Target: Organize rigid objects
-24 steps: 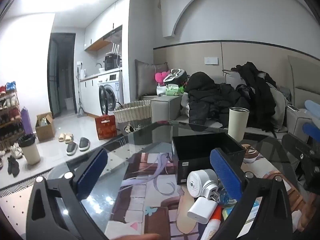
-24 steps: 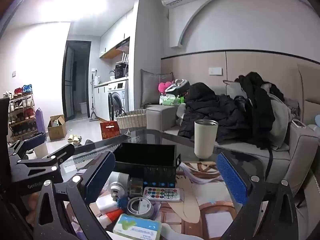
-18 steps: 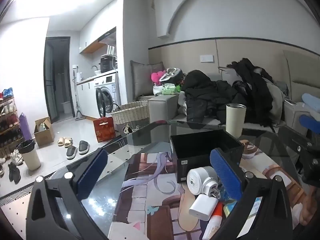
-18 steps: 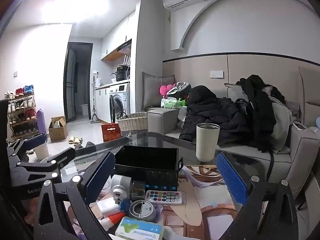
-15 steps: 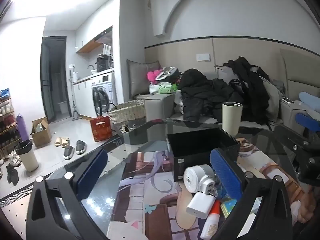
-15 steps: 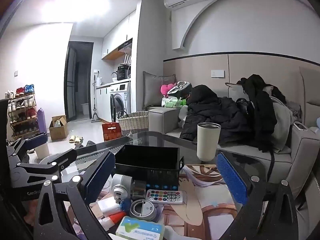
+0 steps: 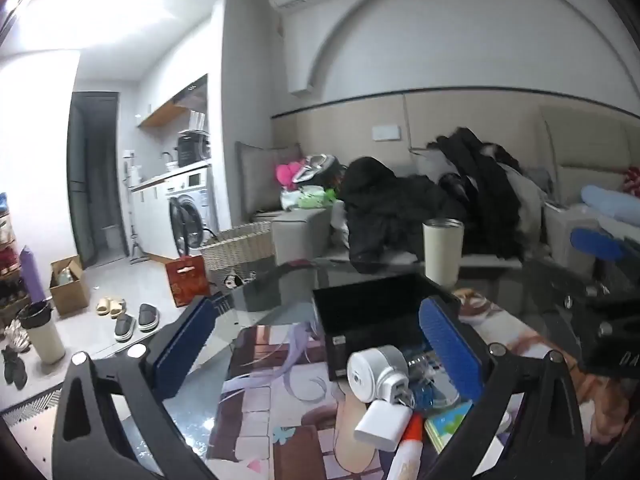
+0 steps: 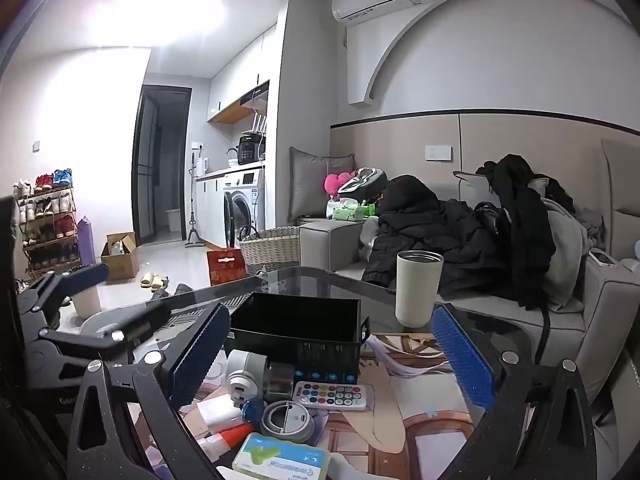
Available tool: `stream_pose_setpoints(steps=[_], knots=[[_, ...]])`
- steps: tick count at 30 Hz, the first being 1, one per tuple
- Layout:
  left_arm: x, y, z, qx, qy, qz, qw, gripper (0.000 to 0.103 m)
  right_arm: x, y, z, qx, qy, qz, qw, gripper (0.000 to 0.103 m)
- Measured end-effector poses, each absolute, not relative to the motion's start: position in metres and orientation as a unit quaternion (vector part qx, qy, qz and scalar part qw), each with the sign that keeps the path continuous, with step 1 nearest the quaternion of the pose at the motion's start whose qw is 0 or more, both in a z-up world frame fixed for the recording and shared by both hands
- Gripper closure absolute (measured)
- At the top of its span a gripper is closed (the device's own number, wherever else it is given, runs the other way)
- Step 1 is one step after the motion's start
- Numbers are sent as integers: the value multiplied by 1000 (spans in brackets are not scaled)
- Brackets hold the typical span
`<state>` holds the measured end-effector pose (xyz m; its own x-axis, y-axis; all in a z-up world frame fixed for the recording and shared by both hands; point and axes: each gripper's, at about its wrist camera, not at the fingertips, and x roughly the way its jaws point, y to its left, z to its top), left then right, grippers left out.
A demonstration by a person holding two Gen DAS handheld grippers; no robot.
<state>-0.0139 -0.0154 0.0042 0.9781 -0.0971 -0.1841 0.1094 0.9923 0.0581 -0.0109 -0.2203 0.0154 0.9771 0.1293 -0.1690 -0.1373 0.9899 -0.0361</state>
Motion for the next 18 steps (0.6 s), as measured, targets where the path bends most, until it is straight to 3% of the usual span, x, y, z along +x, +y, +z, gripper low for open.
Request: stream_pose_setpoints(steps=[18], knots=[[-18,-12,6,30,101,-56,993,0,-9,-221,14,-27,89,72,993,0]])
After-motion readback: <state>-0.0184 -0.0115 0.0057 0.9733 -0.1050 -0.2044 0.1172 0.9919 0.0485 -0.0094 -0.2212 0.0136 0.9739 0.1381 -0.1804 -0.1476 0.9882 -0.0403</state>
